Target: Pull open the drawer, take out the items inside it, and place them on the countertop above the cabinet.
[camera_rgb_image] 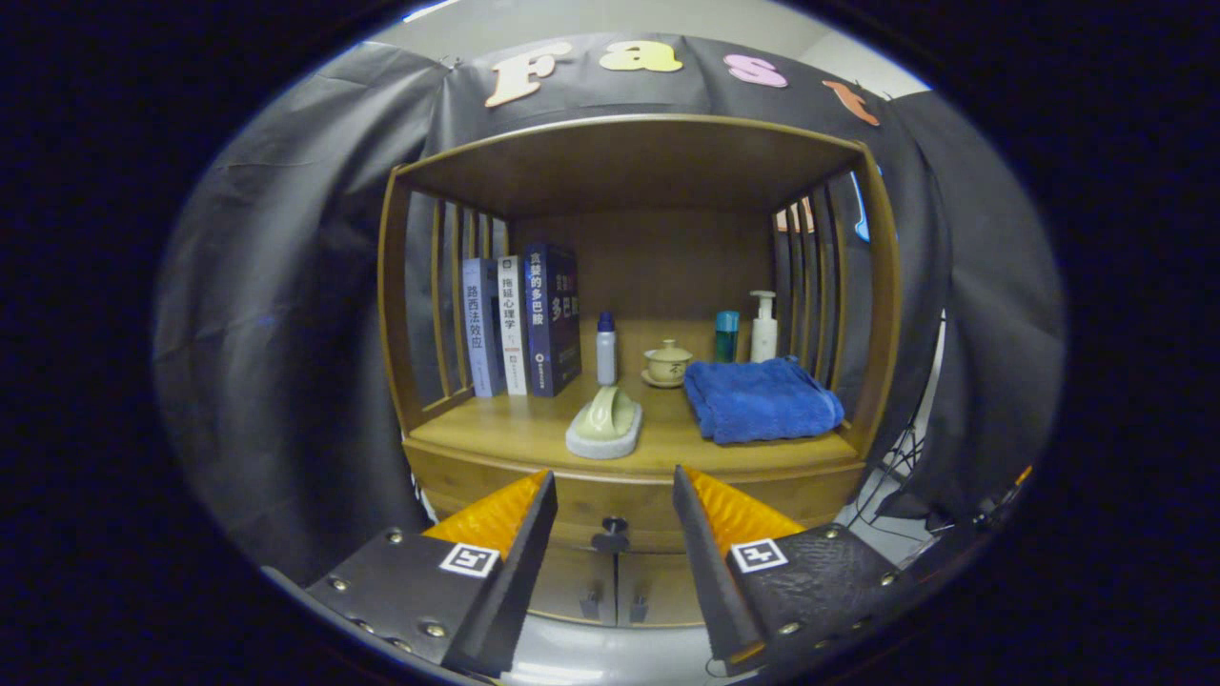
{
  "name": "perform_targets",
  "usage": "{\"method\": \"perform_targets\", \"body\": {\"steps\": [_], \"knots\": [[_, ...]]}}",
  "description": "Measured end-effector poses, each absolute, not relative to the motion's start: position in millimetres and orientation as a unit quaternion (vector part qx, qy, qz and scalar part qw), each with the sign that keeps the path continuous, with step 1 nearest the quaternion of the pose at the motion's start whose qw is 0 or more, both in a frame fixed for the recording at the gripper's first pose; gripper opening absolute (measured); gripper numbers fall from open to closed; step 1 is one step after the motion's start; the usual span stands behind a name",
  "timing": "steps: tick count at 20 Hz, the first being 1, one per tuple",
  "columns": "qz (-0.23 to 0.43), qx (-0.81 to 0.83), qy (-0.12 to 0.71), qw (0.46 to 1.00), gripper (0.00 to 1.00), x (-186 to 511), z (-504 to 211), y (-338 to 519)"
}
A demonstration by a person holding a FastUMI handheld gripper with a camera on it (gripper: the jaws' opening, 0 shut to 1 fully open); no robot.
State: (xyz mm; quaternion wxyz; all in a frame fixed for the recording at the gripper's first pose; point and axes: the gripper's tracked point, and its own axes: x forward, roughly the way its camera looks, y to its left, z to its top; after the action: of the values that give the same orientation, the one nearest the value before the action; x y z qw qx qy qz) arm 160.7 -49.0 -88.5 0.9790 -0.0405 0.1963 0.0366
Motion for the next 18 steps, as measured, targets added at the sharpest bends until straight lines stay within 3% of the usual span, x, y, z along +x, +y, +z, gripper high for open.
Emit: {"method": "perform_targets", "body": {"steps": [5, 12, 18], "knots": [[0.094, -0.028, 0.234, 0.967, 0.73, 113.7, -102.6, -109.1], [0.129, -0.051, 0.210, 0.968, 0.73, 91.5, -133.0, -217.5], [0.099, -0.029, 0.184, 0.977, 0.73, 100.0, -157.0, -297.1]]}}
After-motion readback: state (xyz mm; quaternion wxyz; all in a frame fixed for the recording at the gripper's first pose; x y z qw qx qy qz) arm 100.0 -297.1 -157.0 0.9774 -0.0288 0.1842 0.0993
